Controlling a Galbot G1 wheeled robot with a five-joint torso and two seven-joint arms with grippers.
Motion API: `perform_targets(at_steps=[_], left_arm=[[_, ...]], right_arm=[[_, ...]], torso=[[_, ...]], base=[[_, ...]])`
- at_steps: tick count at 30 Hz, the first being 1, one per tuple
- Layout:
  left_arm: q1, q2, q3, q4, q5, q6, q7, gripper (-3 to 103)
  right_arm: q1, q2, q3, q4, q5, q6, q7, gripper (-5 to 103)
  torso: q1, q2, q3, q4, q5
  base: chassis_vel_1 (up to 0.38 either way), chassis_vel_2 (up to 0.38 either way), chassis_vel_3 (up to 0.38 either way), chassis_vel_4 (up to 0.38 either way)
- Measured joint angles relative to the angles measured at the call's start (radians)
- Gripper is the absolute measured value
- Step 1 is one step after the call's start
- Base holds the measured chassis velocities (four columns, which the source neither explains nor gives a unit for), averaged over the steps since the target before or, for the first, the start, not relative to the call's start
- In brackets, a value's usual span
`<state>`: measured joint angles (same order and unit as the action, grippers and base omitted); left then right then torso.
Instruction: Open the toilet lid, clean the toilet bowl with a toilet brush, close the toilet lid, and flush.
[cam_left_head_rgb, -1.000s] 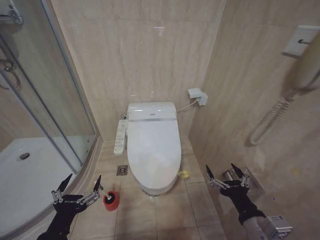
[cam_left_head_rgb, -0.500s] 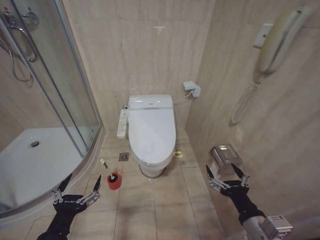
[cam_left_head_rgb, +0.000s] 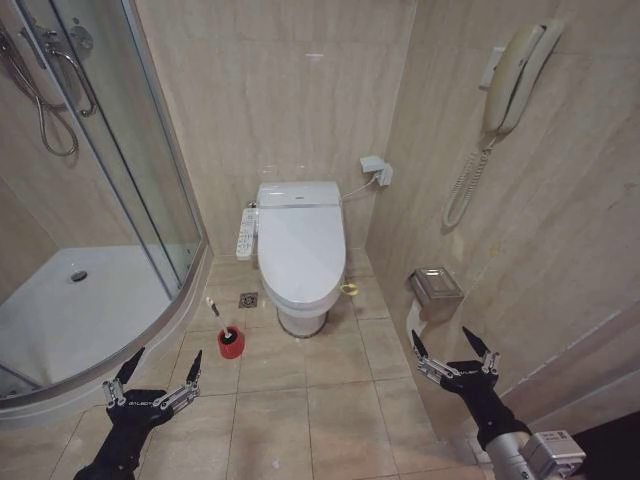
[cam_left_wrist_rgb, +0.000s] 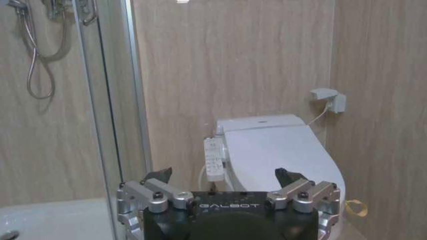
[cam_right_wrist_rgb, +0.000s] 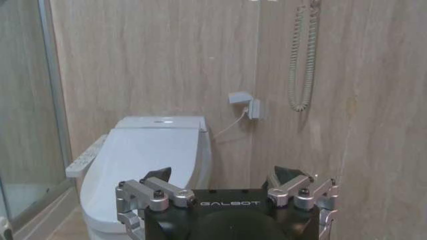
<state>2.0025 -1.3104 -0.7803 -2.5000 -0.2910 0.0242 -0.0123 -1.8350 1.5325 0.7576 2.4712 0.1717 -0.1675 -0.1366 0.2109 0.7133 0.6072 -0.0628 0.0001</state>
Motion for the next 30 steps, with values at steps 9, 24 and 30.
perform_targets(at_steps=[9,24,30], left_arm=[[0.000,0.000,0.000,0.000,0.000,0.000,0.000,100],[0.000,0.000,0.000,0.000,0.000,0.000,0.000,100],[0.000,0.000,0.000,0.000,0.000,0.000,0.000,100]], right_arm=[[0.000,0.000,0.000,0.000,0.000,0.000,0.000,100],[0.000,0.000,0.000,0.000,0.000,0.000,0.000,100],[0.000,0.000,0.000,0.000,0.000,0.000,0.000,100]], torso=[[0.000,0.000,0.000,0.0001,0.0000],[-0.001,0.000,0.000,0.0000,0.0000],[-0.001,0.000,0.000,0.0000,0.0000]], base=[[-0.021,0.020,0.013,-0.019],[0.000,0.000,0.000,0.000],[0.000,0.000,0.000,0.000]])
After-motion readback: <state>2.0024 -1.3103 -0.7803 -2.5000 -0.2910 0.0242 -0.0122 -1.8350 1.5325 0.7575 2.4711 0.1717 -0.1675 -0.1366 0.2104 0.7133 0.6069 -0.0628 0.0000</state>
